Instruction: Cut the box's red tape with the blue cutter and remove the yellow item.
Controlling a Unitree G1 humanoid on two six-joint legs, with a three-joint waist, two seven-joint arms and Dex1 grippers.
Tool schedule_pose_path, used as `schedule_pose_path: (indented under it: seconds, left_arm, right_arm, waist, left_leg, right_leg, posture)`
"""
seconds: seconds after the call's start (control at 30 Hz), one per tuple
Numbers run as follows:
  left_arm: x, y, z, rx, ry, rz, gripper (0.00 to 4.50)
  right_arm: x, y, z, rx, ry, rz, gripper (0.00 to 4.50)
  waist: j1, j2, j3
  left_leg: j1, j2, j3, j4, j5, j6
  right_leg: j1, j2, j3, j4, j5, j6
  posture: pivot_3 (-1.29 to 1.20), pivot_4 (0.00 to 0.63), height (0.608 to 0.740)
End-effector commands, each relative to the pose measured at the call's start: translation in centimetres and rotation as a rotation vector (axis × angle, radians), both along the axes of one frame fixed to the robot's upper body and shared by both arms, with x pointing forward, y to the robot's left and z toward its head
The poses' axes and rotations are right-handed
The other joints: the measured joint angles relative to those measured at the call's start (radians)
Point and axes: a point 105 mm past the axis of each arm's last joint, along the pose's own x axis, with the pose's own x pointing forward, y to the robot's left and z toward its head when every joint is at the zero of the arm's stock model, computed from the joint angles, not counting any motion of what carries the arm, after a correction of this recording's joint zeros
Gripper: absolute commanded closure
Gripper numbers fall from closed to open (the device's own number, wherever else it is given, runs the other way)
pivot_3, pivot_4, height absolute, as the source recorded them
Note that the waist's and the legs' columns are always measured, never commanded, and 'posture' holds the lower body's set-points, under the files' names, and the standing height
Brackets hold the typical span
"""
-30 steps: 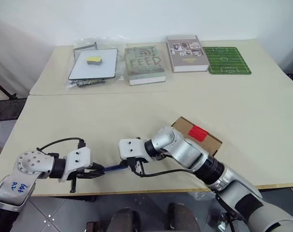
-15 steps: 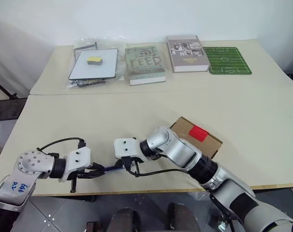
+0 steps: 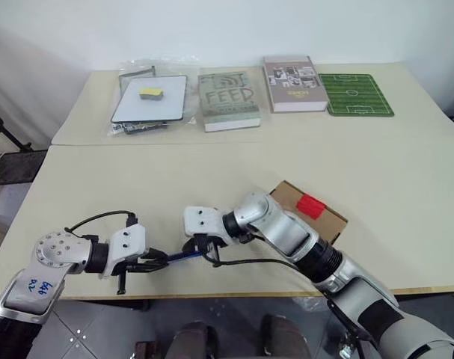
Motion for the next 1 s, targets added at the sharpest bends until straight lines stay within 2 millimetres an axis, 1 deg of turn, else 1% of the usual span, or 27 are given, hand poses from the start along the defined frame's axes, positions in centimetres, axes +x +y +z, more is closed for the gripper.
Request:
schedule_pose_path:
  seconds: [0.03,0.13,0.23,0.3,0.4,0.43,0.47,0.5,0.6,0.73,0.8,0.9,1.0]
  left_arm:
    - [-0.2,-0.4,-2.3,-0.009,-0.005,0.03,4.05]
    - [0.7,-0.6,-1.5,-0.064,-0.114,0.061,4.05]
    - [1.8,-0.8,-0.7,-0.092,-0.23,0.077,4.05]
    - [3.0,-0.8,0.2,-0.105,-0.344,0.09,4.05]
    - [4.7,-1.0,1.7,-0.138,-0.505,0.103,4.05]
    - [5.1,-1.2,2.2,-0.148,-0.548,0.099,4.05]
    - [5.4,-1.4,2.5,-0.154,-0.58,0.097,4.05]
    - [5.7,-1.6,2.8,-0.157,-0.607,0.094,4.05]
    - [6.7,-2.2,4.0,-0.174,-0.705,0.093,4.05]
    - [7.2,-3.1,4.9,-0.218,-0.748,0.093,4.05]
    - [7.1,-3.7,5.0,-0.248,-0.746,0.081,4.05]
    - [6.8,-4.4,5.2,-0.276,-0.734,0.06,4.05]
    - [6.6,-4.8,5.4,-0.303,-0.722,0.05,4.05]
  right_arm:
    - [1.0,-2.9,5.4,0.14,0.004,-0.109,4.48]
    - [1.9,-5.3,7.5,0.194,0.073,-0.233,4.48]
    - [3.4,-7.4,8.8,0.206,0.188,-0.41,3.95]
    - [3.8,-8.7,9.3,0.181,0.302,-0.488,3.37]
    - [3.5,-9.0,11.3,0.22,0.438,-0.498,2.37]
    - [3.5,-9.0,11.7,0.22,0.463,-0.504,2.07]
    - [3.5,-9.0,11.7,0.207,0.48,-0.516,1.66]
    - [3.6,-9.1,11.5,0.191,0.497,-0.532,1.4]
    - [4.0,-8.9,10.8,0.172,0.584,-0.559,0.34]
    - [4.4,-8.2,10.4,0.179,0.649,-0.562,0.34]
    - [4.5,-7.4,9.6,0.167,0.658,-0.554,0.34]
    - [4.4,-6.4,9.3,0.174,0.668,-0.52,0.34]
    - [4.5,-5.8,9.0,0.176,0.668,-0.5,0.34]
  waist:
    - [0.006,0.0,0.0]
    - [0.012,0.0,0.0]
    - [0.012,0.0,0.001]
    - [0.012,-0.001,0.001]
    - [0.008,-0.003,0.003]
    - [0.001,-0.004,0.003]
    - [-0.006,-0.004,0.003]
    - [-0.013,-0.004,0.003]
    - [-0.024,-0.005,0.004]
    - [-0.04,-0.006,0.004]
    - [-0.044,-0.007,0.005]
    - [-0.043,-0.008,0.005]
    - [-0.041,-0.01,0.007]
  left_leg:
    - [0.0,0.0,-0.001,0.0,0.0,0.0]
    - [-0.001,0.0,-0.002,-0.001,0.0,0.0]
    - [-0.001,0.0,-0.002,-0.001,0.0,0.0]
    - [-0.003,0.0,-0.002,-0.001,0.0,0.0]
    - [-0.004,0.001,-0.002,-0.001,0.001,0.0]
    - [-0.005,0.002,-0.001,-0.001,0.001,0.0]
    - [-0.006,0.003,-0.001,-0.001,0.001,0.0]
    - [-0.006,0.004,0.0,-0.002,0.001,0.0]
    - [-0.006,0.004,0.001,-0.004,0.0,0.0]
    - [-0.007,0.003,0.001,-0.009,0.0,0.001]
    - [-0.007,0.0,0.001,-0.012,0.0,0.001]
    - [-0.006,0.001,-0.001,-0.013,0.0,0.001]
    - [-0.007,0.001,-0.001,-0.012,0.0,0.001]
  right_leg:
    - [0.0,0.0,0.0,0.0,0.0,0.001]
    - [0.001,-0.001,0.0,-0.006,0.002,0.004]
    - [0.002,-0.001,-0.001,-0.008,0.003,0.005]
    - [0.001,-0.001,-0.002,-0.009,0.004,0.005]
    - [-0.001,-0.002,-0.002,-0.01,0.005,0.003]
    - [-0.002,-0.001,-0.003,-0.009,0.006,0.003]
    - [-0.003,0.0,-0.004,-0.009,0.006,0.002]
    - [-0.004,0.001,-0.005,-0.008,0.007,0.002]
    - [-0.004,0.002,-0.011,-0.008,0.007,0.003]
    - [-0.005,0.0,-0.024,-0.01,0.007,0.004]
    - [-0.005,0.0,-0.03,-0.012,0.007,0.004]
    - [-0.005,0.002,-0.033,-0.011,0.007,0.004]
    - [-0.004,0.002,-0.033,-0.012,0.007,0.004]
  posture:
    - [0.0,0.15,0.74]
    - [0.0,0.15,0.74]
    - [0.0,0.15,0.74]
    - [0.0,0.15,0.74]
    - [0.0,0.15,0.74]
    - [0.0,0.15,0.74]
    - [0.0,0.15,0.74]
    - [0.0,0.15,0.74]
    - [0.0,0.15,0.74]
    - [0.0,0.15,0.74]
    - [0.0,0.15,0.74]
    - [0.0,0.15,0.74]
    - [0.0,0.15,0.74]
